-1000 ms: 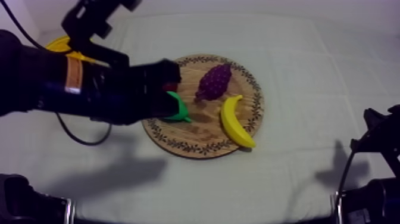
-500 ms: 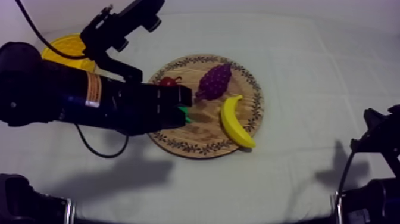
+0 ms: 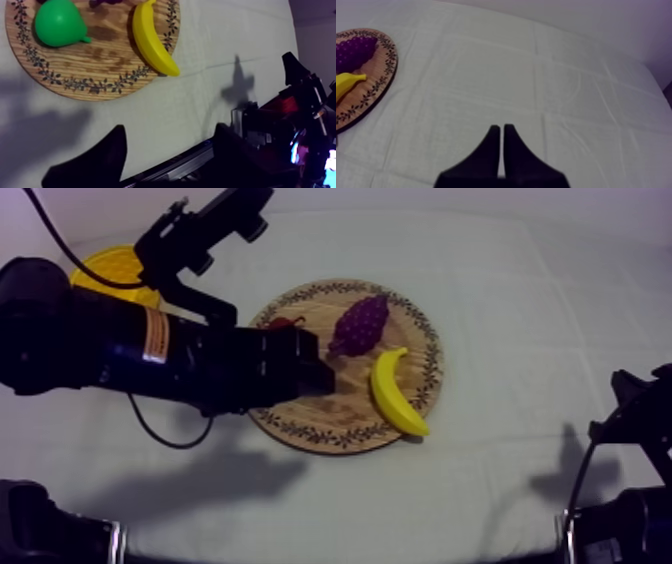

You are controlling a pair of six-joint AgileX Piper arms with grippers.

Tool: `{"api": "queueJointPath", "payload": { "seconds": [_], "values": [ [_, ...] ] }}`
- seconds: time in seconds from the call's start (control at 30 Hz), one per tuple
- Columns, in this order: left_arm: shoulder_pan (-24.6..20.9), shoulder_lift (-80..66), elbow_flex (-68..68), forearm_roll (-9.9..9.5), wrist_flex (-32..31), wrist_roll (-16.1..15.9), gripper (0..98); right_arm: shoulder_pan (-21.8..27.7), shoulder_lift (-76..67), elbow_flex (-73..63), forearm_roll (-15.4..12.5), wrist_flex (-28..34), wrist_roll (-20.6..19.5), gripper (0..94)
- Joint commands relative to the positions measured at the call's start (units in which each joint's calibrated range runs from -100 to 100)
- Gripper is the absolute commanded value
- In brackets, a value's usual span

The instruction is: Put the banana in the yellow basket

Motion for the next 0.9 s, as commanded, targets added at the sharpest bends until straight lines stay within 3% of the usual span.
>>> {"api": "queueJointPath", "payload": {
  "seconds": [0.0,0.17,0.67,0.87],
  "values": [
    [-0.01,0.45,-0.24,0.06,-0.47,0.05,65.1,0.01,-0.04,-0.03,-0.01,-0.02,0.00,0.6],
    [-0.71,3.50,-1.82,1.88,-0.87,-1.27,63.8,0.01,-0.04,-0.03,-0.01,-0.02,0.00,0.6],
    [-3.99,19.78,-9.35,12.54,1.10,-12.05,63.7,0.01,-0.04,-0.03,-0.01,-0.02,0.00,0.6],
    [-4.53,26.31,-12.55,15.34,2.87,-14.74,62.9,0.01,-0.04,-0.03,-0.01,-0.02,0.00,0.6]
  ]
}}
